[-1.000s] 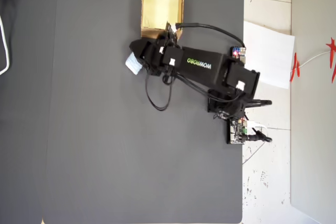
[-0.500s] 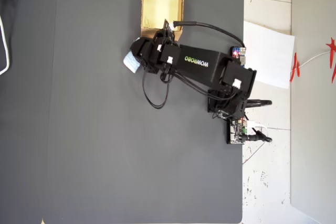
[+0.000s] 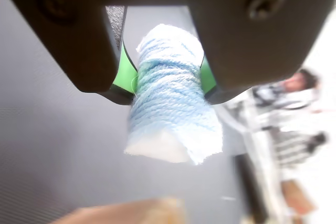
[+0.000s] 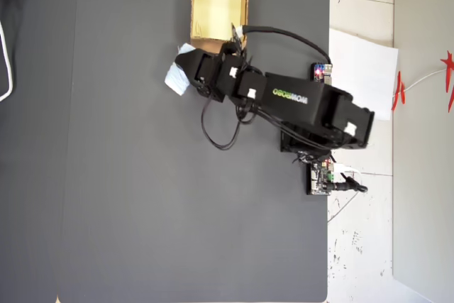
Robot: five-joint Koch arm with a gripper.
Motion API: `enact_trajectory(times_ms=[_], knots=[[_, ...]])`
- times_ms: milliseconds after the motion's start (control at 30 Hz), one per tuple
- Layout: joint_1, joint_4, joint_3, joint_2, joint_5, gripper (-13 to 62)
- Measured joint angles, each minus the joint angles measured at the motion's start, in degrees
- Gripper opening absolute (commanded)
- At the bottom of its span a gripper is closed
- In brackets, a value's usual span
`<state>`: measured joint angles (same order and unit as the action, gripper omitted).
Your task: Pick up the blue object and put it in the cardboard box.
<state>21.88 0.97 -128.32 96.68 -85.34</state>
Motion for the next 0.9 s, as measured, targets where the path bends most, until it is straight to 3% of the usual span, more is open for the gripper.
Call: enact_trajectory(times_ms=[233, 633, 800, 900], knots=[[4.3, 0.3, -2.0, 12.7, -0.1, 7.6], [20.7, -9.0, -2.8, 13.5, 6.0, 8.1], [21.8, -13.2, -2.7, 11.0, 7.0, 24.3], [22.1, -16.8, -1.8, 10.8, 7.1, 28.7]])
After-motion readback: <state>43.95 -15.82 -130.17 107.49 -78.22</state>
